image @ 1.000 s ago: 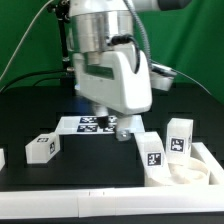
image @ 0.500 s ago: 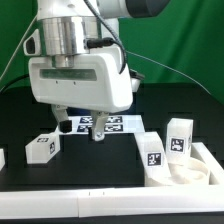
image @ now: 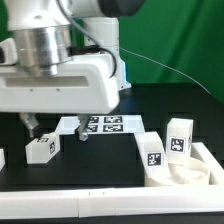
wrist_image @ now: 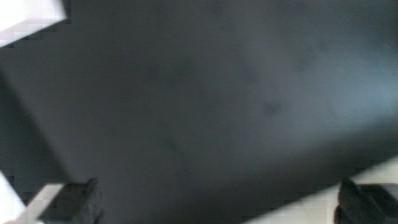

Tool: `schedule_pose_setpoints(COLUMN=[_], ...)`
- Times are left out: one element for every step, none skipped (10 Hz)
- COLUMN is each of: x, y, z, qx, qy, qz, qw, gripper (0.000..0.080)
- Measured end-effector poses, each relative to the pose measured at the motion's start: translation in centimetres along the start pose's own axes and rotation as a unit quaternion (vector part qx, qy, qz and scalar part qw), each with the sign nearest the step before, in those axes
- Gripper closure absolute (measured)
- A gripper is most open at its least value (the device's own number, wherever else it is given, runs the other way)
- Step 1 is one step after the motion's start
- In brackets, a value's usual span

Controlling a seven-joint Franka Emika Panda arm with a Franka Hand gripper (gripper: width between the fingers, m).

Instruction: Assemble stool

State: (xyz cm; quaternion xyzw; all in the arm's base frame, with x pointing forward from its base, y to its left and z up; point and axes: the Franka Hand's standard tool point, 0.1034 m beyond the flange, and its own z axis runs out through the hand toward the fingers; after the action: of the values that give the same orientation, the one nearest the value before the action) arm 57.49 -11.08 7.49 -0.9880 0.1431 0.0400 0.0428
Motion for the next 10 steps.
schedule_pose_setpoints(x=[0.3, 0.3, 0.2, 0.0, 0.0, 0.0, -1.3, -1.5, -2.1, -2.2], y=[0.7, 1.0, 1.0, 0.9, 0.9, 1.0, 1.7, 2.7, 3.2, 3.5], z=[-0.3, -0.3, -0.2, -0.2, -0.2, -0.1, 0.6, 1.1, 1.4, 1.9], qx=[-0.005, -0.01, -0.01, -0.008, -0.008, -0.008, -0.005, -0.005, -0.01, -0.008], qy=[-0.007, -0.009, -0.01, -0.017, -0.017, -0.018, -0.071, -0.11, -0.163, -0.203], qz=[-0.028, -0.06, -0.069, -0.064, -0.064, -0.063, -0.057, -0.027, 0.002, 0.016], qw=[1.0, 0.998, 0.998, 0.998, 0.998, 0.998, 0.996, 0.993, 0.987, 0.979], gripper=[0.0151, 0.0151, 0.0151, 0.0151, 0.0151, 0.0151, 0.0151, 0.0151, 0.0151, 0.0151])
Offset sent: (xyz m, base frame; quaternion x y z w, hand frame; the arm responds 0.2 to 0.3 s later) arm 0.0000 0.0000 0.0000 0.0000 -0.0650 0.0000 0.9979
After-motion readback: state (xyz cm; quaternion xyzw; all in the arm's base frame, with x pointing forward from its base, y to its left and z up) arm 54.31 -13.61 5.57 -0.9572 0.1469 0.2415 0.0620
